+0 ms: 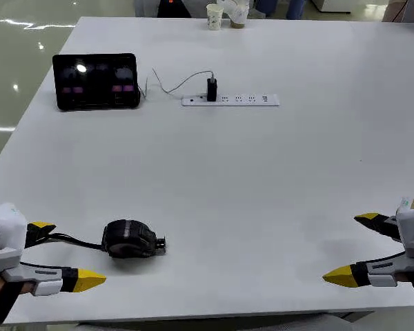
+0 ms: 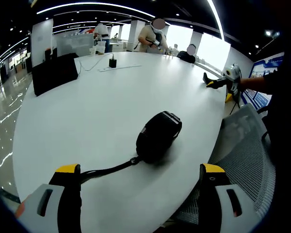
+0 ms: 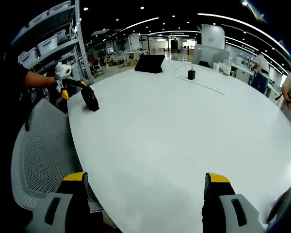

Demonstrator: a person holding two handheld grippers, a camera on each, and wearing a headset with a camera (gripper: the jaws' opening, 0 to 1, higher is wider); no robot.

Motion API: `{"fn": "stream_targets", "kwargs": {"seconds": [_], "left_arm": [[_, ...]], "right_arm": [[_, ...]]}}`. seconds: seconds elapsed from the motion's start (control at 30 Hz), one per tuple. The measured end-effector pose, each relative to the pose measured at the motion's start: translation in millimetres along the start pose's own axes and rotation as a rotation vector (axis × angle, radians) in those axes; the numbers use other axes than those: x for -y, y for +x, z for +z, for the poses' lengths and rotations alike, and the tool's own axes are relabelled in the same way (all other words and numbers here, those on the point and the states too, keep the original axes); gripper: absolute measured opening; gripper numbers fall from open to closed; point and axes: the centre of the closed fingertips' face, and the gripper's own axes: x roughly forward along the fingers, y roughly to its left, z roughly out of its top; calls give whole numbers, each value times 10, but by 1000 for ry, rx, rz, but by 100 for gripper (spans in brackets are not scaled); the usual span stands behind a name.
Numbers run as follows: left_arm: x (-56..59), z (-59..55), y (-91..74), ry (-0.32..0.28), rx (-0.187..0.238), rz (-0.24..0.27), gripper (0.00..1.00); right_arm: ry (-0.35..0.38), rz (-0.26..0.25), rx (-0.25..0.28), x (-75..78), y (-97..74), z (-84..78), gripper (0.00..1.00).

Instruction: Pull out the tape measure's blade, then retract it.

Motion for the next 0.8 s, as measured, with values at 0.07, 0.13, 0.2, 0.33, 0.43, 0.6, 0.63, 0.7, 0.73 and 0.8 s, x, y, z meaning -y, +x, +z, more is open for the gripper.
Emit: {"fn": "stream_targets", "kwargs": {"seconds": [0.07,0.13,0.2,0.33,0.43,0.6,0.63,0.7,0.73,0.8], "left_arm": [[4,0,-4,1,-2,-3,99],[8,-4,-9,7,-6,-5,99],[3,-11,-11,10,-8,-5,99],[-11,5,-22,4,-1,-1,99],[2,-2,-21,-5,-8,-10,99],[-6,12,-17,2,-3,-7,99],[-9,10,-15,3,-3,-6,99],[-14,4,-16,4,-5,-4,99],[-19,4,-16,4,-5,-2,99],[-26,10,-20,2,-2,0,99]], "right_arm": [[-7,-3,-1,12,-6,-8,99],[-5,0,-5,20,-17,-29,99],[-6,-3,-11,31,-25,-55,99],[-1,-5,-17,41,-40,-86,99],[1,-6,-22,39,-41,-101,99],[3,-6,-18,21,-42,-103,99],[2,-6,-17,20,-41,-103,99],[2,-9,-18,18,-38,-104,99],[2,-7,-18,13,-37,-102,99],[-1,-4,-16,6,-39,-89,99]]}}
